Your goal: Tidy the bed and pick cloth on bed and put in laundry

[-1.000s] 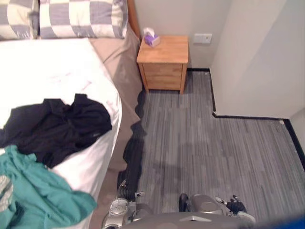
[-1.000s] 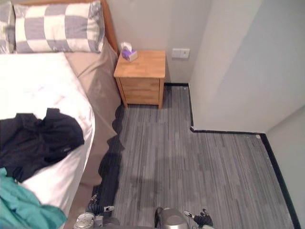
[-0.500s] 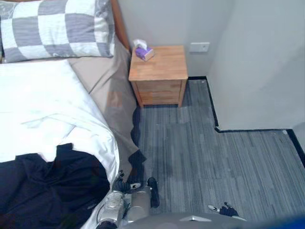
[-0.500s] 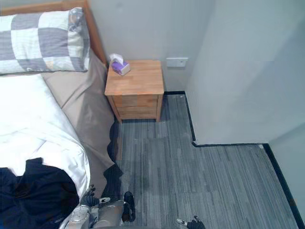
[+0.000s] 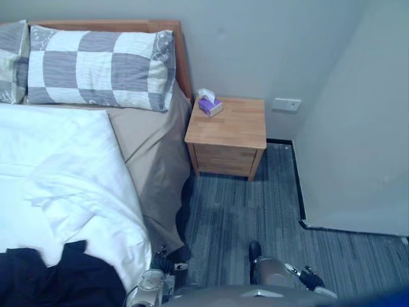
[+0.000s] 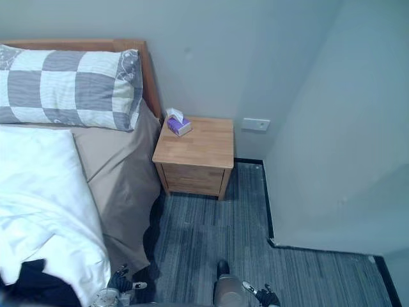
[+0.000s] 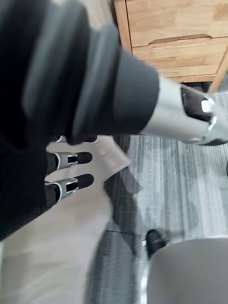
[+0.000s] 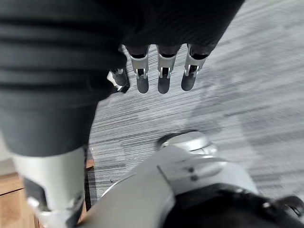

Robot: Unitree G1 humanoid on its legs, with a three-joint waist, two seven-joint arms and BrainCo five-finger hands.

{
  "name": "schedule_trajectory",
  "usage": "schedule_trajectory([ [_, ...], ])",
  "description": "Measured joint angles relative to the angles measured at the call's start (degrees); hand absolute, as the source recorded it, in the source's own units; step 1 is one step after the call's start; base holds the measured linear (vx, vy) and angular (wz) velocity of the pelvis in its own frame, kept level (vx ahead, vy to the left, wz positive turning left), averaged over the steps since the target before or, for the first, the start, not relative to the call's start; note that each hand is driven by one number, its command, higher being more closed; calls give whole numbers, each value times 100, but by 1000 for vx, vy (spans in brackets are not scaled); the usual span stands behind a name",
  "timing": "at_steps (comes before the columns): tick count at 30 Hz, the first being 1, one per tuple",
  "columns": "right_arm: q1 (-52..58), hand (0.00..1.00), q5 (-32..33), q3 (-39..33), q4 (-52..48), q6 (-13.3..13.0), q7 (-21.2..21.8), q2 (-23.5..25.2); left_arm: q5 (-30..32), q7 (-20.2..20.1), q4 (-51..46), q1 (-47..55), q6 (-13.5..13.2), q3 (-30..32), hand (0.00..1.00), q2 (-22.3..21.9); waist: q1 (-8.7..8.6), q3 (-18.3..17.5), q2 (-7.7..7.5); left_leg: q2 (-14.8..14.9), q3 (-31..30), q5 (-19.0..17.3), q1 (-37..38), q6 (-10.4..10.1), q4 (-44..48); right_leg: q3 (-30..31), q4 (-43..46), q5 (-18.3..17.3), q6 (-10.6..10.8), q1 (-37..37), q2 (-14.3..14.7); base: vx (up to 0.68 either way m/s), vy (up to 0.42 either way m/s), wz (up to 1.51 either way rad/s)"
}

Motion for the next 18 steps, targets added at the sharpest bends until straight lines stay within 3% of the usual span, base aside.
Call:
schedule_trajectory([
  [1, 30, 0, 16, -8, -20, 7, 5, -116, 3, -21, -14, -29, -11, -18, 0, -145, -6, 97, 149, 257, 7, -2, 74, -114, 26, -172, 468, -356, -103, -31, 209, 316, -332, 78],
  [2, 33, 0, 16, -10, -45, 3, 5, -142, 4, -34, -30, -51, -53, -16, 0, -241, 13, 139, 187, 305, 35, 20, 77, -111, 101, -207, 745, -588, -147, -90, 252, 381, -338, 76],
  [3, 31, 0, 17, -9, -121, 4, 8, -172, -5, -39, -3, -32, -64, 10, 0, -390, 16, 126, 245, 350, 61, 209, 62, -88, 136, -402, 1255, -1043, -362, -160, 305, 321, -292, 52],
  [5, 30, 0, 15, 7, -113, 19, -10, -175, -9, -36, -11, -15, -87, 94, 0, -406, 34, 110, 259, 540, -4, 430, 148, -91, 136, -704, 1445, -1359, -537, 16, 374, 421, -373, 75],
  [7, 18, 0, 14, 35, -116, 41, -66, -163, -47, -21, -74, 21, -119, 253, 0, -445, 18, 61, 295, 688, -194, 653, 10, -25, 304, -1171, 1442, -1446, -657, 295, 349, 343, -267, 107],
  [9, 109, 0, 9, 85, -109, 47, -125, -130, -304, -5, -343, 118, -163, 296, 0, -473, 30, 27, 175, 770, -245, 1101, -356, 79, 522, -1874, 1273, -1436, -664, 695, 186, 270, -180, 197],
  [10, 180, 0, 1, 148, -131, 38, -143, -132, -440, 17, -520, 204, -177, 293, 0, -454, 35, -14, 119, 862, 104, 1296, -623, 120, 784, -2198, 1530, -1432, -657, 794, 69, 249, -127, 218],
  [11, 186, 0, 1, 203, -165, 33, -160, -146, -474, 21, -550, 202, -178, 284, 0, -445, 13, 5, 161, 984, 369, 1348, -711, 157, 910, -2182, 1932, -1427, -648, 742, 35, -108, 248, 222],
  [12, 157, 0, -32, 285, -306, -20, -187, -177, -504, 21, -565, 156, -199, 277, 0, -451, -16, -4, 168, 1278, 990, 1231, -932, 63, 1149, -1838, 2233, -1738, -613, 373, -38, -412, 619, 225],
  [13, 146, 0, -55, 400, -316, -73, -184, -223, -502, 22, -456, 104, -205, 295, 0, -375, -41, 82, 102, 1324, 1575, 1062, -993, -150, 1279, -1989, 1312, -1554, -776, 866, -177, -486, 822, 257],
  [14, 116, 0, -99, 437, -191, -58, -191, -323, -500, 8, -394, 100, -173, 55, 0, -404, 14, 65, 226, 1347, 2251, 958, -1020, -134, 1300, -2397, 1029, -1470, -630, 1190, -199, -227, 619, 219],
  [15, 91, 0, -111, 448, -169, -71, -190, -344, -500, 7, -428, 104, -178, -41, 0, -403, 52, 47, 231, 1179, 2670, 985, -1057, -97, 1175, -2704, 926, -1458, -607, 1335, -310, -15, 392, 170],
  [17, -89, 0, -194, 488, -82, -57, -180, -416, -501, 12, -425, 162, -168, -53, 0, -396, 61, 36, 281, 798, 3262, 1209, -979, -53, 670, -3271, 703, -1401, -509, 1639, -479, 38, 324, 160],
  [18, -119, 0, -237, 484, -66, -57, -181, -401, -502, 10, -425, 236, -151, -58, 0, -384, 97, 37, 278, 540, 3193, 1426, -829, -36, 198, -3491, 579, -1363, -449, 1821, -558, 76, 308, 140],
])
